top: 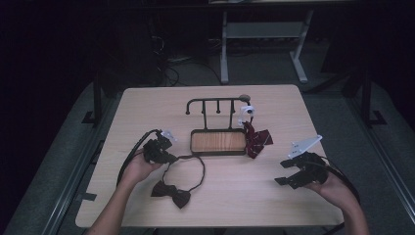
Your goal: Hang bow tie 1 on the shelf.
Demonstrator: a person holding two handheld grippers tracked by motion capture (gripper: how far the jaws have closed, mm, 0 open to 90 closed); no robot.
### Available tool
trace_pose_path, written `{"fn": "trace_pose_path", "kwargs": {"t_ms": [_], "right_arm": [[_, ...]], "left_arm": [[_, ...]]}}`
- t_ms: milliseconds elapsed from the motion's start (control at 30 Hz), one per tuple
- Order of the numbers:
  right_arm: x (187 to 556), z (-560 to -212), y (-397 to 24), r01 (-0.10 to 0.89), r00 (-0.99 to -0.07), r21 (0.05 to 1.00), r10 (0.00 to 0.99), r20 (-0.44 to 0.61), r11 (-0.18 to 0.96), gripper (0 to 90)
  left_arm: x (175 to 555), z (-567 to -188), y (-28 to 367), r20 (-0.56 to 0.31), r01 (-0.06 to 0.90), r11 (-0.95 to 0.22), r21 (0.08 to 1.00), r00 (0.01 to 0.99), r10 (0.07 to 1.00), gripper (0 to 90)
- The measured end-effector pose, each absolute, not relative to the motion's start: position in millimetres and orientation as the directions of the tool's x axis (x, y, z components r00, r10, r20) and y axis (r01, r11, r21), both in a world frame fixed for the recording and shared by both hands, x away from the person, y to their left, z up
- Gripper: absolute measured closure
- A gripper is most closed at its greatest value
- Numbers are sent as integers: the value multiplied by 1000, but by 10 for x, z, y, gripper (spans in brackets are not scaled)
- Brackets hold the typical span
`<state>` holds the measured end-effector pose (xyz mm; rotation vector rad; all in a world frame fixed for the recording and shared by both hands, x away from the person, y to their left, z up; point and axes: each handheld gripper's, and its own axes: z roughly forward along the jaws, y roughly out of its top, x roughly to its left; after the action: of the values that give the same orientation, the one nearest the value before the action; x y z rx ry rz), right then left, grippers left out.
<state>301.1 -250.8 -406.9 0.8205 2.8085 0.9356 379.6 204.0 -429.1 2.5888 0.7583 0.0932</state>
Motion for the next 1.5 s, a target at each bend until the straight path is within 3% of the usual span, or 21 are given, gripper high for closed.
{"fn": "trace_pose_path", "kwargs": {"t_ms": [1500], "right_arm": [[3047,-4118,-2517,476,-853,569,510,113,670,307]], "left_arm": [[3591,-3736,2171,-51,425,-784,453,890,453,898]]}}
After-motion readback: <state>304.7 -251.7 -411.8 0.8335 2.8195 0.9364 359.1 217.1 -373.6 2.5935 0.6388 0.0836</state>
